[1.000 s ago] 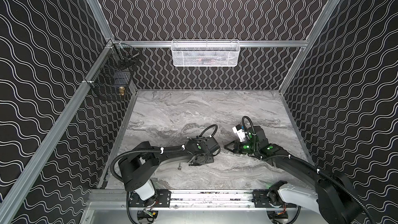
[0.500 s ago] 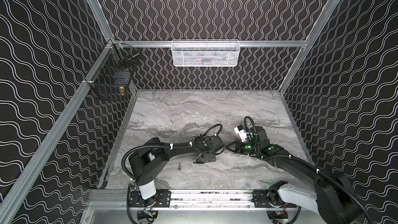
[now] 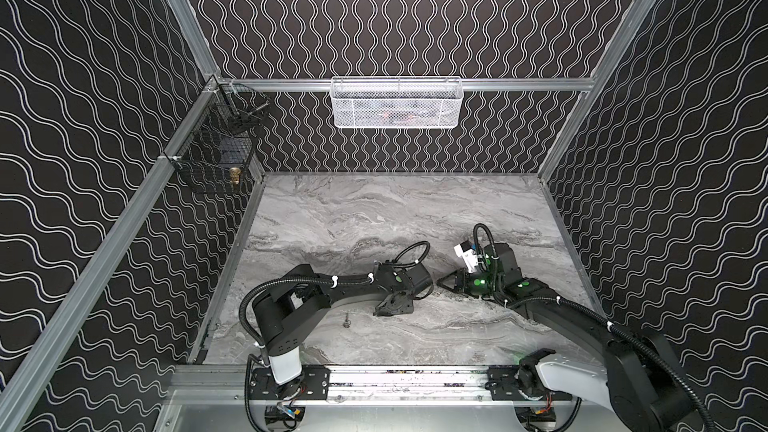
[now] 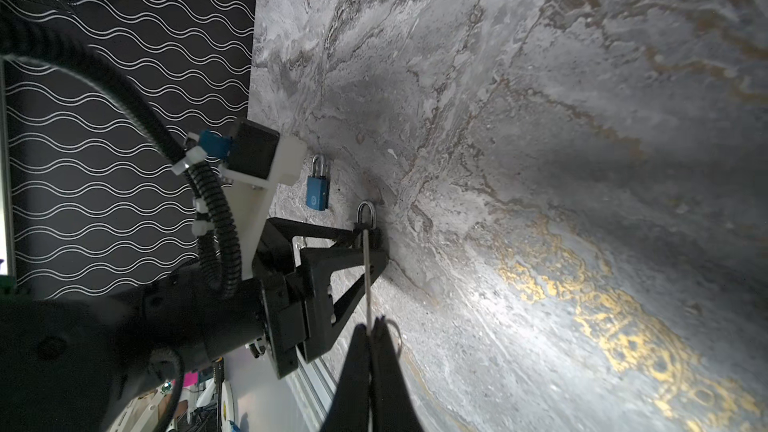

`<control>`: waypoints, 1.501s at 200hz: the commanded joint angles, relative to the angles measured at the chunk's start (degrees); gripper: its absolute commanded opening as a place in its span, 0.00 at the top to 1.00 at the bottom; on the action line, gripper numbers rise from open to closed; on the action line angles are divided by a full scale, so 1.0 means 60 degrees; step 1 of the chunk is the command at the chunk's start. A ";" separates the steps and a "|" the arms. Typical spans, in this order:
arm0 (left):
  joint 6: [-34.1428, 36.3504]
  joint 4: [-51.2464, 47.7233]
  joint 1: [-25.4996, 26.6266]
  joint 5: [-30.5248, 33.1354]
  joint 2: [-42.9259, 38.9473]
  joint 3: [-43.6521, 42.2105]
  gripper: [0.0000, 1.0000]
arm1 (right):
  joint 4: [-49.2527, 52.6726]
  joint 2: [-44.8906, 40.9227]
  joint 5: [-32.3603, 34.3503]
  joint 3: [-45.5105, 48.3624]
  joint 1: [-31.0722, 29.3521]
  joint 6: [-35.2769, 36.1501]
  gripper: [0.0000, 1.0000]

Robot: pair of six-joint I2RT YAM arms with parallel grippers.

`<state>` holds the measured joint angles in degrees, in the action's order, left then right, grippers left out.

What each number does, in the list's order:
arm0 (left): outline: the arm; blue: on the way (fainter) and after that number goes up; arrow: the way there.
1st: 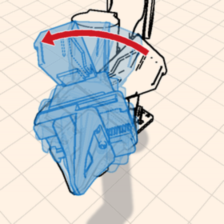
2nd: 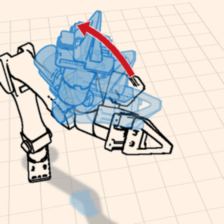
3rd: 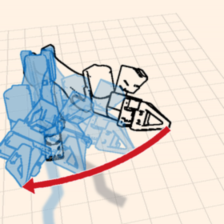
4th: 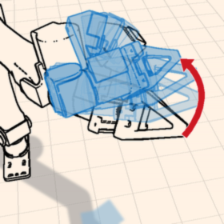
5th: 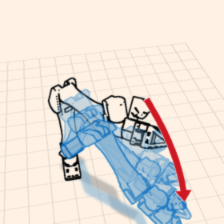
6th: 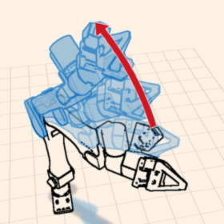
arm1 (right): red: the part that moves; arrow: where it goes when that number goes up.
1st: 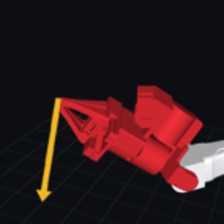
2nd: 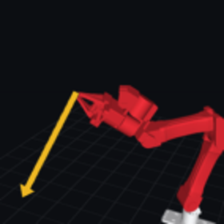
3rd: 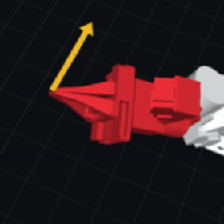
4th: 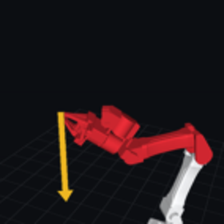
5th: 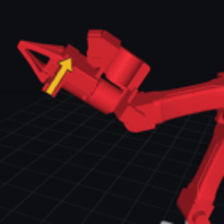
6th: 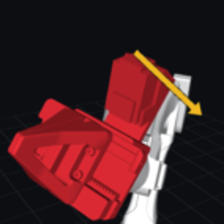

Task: Unlock with the key
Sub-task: 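Lower the left gripper onto the black padlock and close on it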

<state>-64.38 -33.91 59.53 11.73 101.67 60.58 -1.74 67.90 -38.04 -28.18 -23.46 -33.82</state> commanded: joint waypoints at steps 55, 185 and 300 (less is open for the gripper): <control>-0.0448 -0.0315 -0.0012 0.0373 0.0264 0.0144 0.46 | -0.0437 0.0033 -0.0197 0.0028 0.0027 -0.0186 1.00; -0.0250 0.0217 -0.0034 -0.0043 0.0455 0.0007 0.57 | -0.0541 -0.0136 -0.0171 0.0098 0.0029 -0.0356 1.00; 0.0050 0.0350 -0.0107 0.0118 -0.0314 -0.0001 0.70 | -0.0004 -0.0341 0.0043 -0.0140 0.0026 -0.0078 1.00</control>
<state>-64.16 -31.79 58.94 12.14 101.54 60.66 -2.83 65.76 -38.41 -27.42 -23.29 -36.16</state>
